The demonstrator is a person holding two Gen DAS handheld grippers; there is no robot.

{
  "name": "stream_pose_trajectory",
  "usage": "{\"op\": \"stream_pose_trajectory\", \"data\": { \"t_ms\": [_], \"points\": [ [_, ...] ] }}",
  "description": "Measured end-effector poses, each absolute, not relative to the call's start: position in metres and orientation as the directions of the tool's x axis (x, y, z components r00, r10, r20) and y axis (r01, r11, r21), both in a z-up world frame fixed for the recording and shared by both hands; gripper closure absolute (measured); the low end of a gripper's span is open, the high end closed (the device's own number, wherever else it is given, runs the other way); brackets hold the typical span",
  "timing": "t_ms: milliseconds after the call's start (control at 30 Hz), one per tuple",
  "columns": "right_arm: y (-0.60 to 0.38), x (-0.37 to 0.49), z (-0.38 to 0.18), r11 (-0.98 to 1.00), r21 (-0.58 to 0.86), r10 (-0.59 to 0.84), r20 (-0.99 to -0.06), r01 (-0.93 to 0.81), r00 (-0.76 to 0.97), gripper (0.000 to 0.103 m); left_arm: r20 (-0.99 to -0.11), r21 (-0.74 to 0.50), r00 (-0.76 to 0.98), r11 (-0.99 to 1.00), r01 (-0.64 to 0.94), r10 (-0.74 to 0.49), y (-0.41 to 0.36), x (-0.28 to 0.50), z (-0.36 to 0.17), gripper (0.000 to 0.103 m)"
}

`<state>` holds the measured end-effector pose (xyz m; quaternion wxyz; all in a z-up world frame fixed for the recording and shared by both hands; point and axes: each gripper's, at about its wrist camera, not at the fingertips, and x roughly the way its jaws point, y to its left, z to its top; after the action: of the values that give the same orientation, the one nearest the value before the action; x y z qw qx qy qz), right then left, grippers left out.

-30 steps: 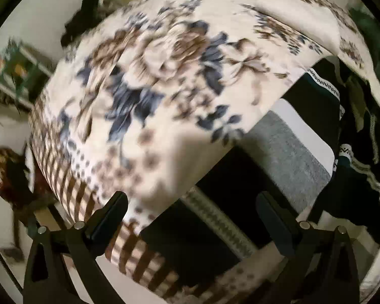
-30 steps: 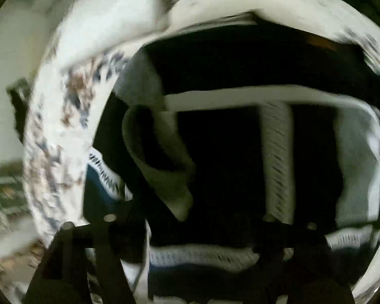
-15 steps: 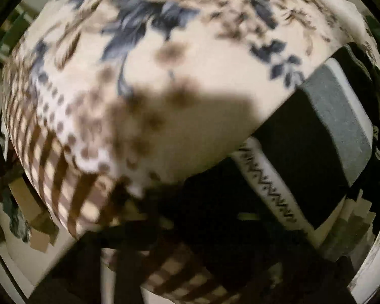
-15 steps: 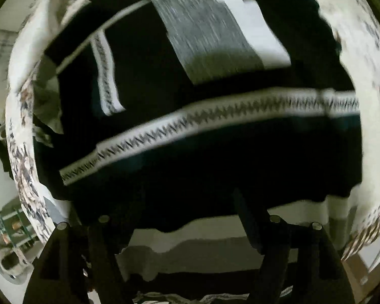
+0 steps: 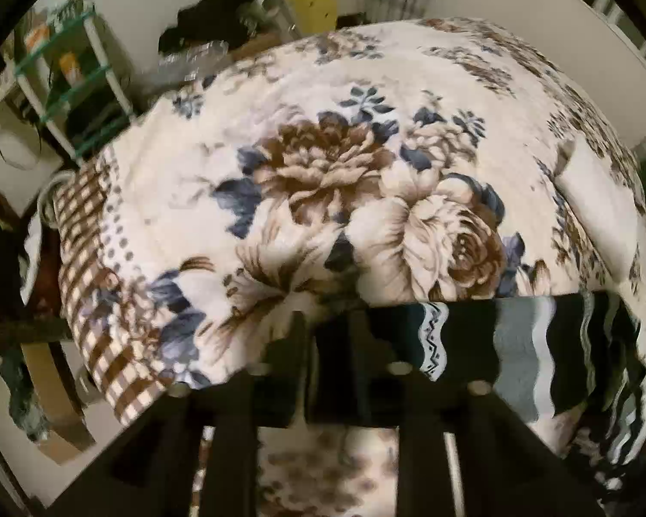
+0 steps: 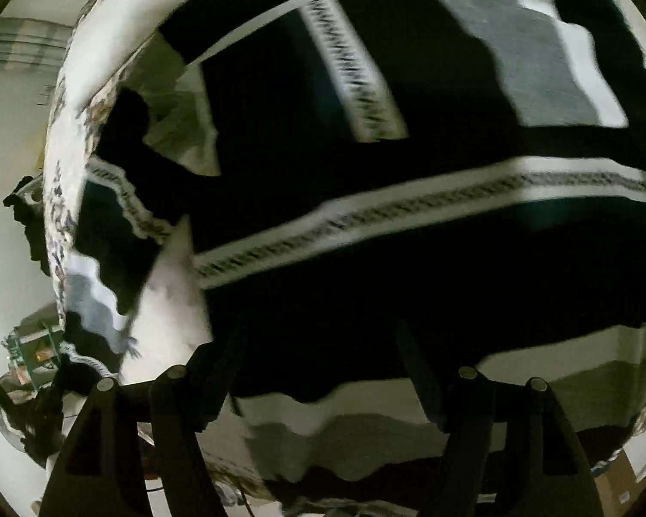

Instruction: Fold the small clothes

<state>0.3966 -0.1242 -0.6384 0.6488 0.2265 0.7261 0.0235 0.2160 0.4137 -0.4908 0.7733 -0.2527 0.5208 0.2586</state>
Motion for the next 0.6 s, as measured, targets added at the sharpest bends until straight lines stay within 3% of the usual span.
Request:
{"op": "stream_pose_trajectory", "data": {
  "t_ms": [133, 167, 200, 233, 267, 400, 600],
  "points": [
    [-0.128, 0.397, -0.624, 0.883, 0.347, 0.373, -0.927, 0.315, -0.026, 0.029, -0.936, -0.213, 0.348, 0.711, -0.67, 0.048, 0.398, 0.214, -0.489, 0.078],
    [-0.13, 0.399, -0.62, 0.88, 0.346, 0.373, -0.928, 0.324, -0.02, 0.029, -0.931, -0.242, 0.364, 0.718, -0.652, 0.018, 0.385, 0.217, -0.485, 0.067],
    [-0.139, 0.396, -0.616, 0.875, 0.342, 0.369, -0.929, 0.342, -0.013, 0.029, -0.926, -0.264, 0.376, 0.726, -0.635, -0.008, 0.369, 0.219, -0.482, 0.044],
    [-0.153, 0.392, -0.612, 0.867, 0.339, 0.365, -0.931, 0.364, -0.002, 0.029, -0.922, -0.286, 0.387, 0.729, -0.623, -0.03, 0.357, 0.224, -0.481, 0.033],
    [-0.15, 0.402, -0.612, 0.859, 0.337, 0.361, -0.932, 0.385, 0.011, 0.029, -0.903, -0.347, 0.421, 0.731, -0.587, -0.09, 0.334, 0.233, -0.48, 0.029],
    [-0.203, 0.398, -0.603, 0.82, 0.319, 0.328, -0.942, 0.475, 0.068, 0.029, -0.864, -0.466, 0.42, 0.756, -0.46, -0.278, 0.245, 0.282, -0.489, 0.029],
    [-0.312, 0.395, -0.609, 0.737, 0.295, 0.28, -0.952, 0.608, 0.124, 0.029, -0.874, -0.451, 0.322, 0.855, -0.257, -0.365, 0.096, 0.374, -0.519, 0.029]
  ]
}}
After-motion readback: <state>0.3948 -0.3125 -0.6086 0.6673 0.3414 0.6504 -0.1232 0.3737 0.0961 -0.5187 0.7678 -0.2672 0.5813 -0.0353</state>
